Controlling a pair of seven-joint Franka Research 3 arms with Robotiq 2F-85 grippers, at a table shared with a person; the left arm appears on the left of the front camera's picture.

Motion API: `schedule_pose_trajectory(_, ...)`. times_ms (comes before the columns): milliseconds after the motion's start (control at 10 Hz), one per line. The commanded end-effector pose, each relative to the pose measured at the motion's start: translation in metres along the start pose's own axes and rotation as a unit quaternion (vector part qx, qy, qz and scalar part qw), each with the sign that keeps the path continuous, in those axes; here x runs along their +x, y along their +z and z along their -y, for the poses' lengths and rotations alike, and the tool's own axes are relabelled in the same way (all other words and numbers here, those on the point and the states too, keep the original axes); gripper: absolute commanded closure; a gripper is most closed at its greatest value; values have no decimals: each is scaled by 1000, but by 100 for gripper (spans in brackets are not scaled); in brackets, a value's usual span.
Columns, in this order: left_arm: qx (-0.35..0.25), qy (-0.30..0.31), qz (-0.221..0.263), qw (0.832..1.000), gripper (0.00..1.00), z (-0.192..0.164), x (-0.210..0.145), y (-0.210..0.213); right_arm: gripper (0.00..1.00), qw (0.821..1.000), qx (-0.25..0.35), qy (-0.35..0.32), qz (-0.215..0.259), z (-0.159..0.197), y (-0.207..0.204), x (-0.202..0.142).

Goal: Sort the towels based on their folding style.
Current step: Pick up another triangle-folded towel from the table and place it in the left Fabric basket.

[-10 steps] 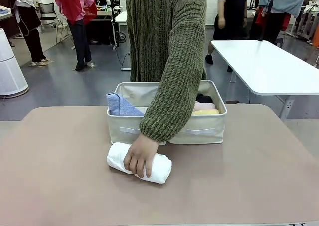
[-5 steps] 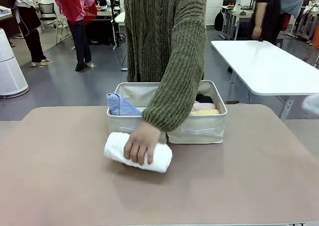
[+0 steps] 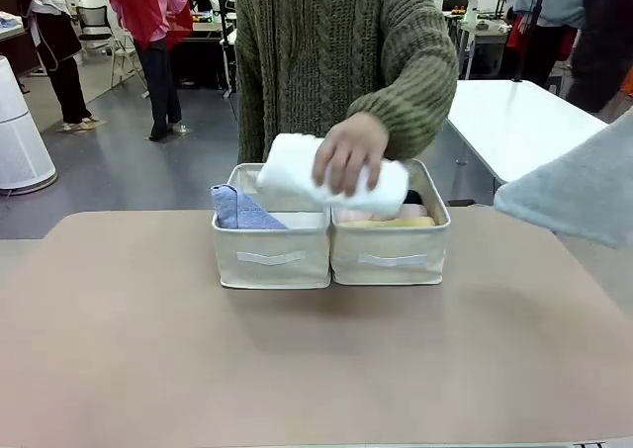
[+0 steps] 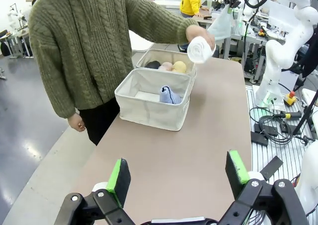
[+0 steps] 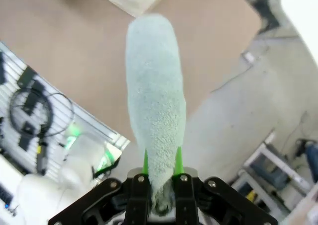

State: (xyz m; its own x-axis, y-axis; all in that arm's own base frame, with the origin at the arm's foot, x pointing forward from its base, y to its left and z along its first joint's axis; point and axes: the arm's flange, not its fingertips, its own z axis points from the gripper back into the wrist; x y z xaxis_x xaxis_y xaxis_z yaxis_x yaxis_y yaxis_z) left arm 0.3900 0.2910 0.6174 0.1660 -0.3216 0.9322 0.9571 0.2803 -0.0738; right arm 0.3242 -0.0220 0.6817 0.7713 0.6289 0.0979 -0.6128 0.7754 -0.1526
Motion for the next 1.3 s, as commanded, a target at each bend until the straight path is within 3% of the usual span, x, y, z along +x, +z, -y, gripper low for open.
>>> schedule_pose_trajectory(0,4,-3,6,1000,0,2,1,1,96,997,-50,-58,-18,1,26,-103)
schedule_pose_trajectory(100,4,-3,6,1000,0,2,1,1,96,995,-61,-70,22,-19,35,-157)
schedule_pose_trajectory(200,4,-3,6,1000,0,2,1,1,96,994,-70,-71,50,-33,37,-173)
schedule_pose_trajectory(1200,4,-3,6,1000,0,2,1,1,96,993,-47,-73,81,-24,35,-166)
